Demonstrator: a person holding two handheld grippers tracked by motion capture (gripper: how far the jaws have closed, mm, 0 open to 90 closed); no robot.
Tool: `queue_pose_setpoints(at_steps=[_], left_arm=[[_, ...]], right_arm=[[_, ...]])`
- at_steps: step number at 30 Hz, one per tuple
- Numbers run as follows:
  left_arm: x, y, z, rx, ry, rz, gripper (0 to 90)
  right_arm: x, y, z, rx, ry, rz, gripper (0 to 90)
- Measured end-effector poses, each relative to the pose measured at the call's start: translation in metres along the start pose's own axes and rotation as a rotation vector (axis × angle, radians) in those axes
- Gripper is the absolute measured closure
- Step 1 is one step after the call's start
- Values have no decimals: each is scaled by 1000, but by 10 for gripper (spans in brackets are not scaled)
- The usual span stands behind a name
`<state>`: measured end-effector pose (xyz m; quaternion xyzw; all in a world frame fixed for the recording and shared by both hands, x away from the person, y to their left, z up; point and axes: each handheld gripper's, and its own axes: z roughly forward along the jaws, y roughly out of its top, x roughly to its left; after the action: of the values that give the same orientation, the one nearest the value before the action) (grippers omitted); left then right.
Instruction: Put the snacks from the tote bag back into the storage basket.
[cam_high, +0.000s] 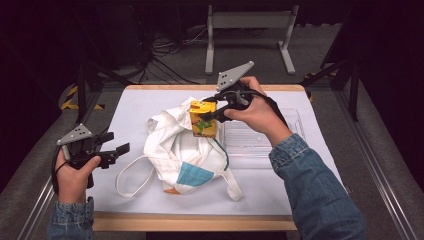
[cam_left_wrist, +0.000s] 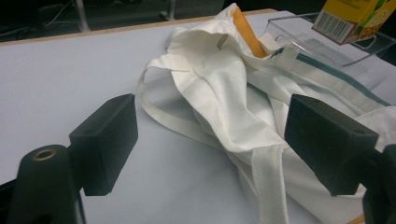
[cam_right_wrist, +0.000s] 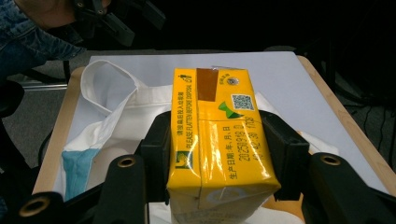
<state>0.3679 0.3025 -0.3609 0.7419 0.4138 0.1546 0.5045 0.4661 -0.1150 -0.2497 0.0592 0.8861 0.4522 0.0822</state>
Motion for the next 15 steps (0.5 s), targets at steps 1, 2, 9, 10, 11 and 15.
queue_pose_setpoints(at_steps=[1, 2, 9, 10, 11, 15], left_arm=[[0, 0, 0, -1, -1, 2, 183], [0, 0, 1, -1, -4, 4, 183], [-1, 1, 2, -4, -12, 12, 177], [-1, 1, 2, -2, -10, 14, 176], [-1, 1, 1, -2, -9, 11, 172], [0, 0, 0, -7, -11, 9, 160]], right_arm=[[0, -1, -4, -3, -3, -1, 507], [-1, -2, -7, -5, -6, 0, 507], [-3, -9, -29, -18, -13, 6, 506], [-4, -10, -31, -18, -14, 5, 506], [-4, -11, -33, -17, -15, 5, 507], [-7, -16, -38, -1, -25, 12, 506]])
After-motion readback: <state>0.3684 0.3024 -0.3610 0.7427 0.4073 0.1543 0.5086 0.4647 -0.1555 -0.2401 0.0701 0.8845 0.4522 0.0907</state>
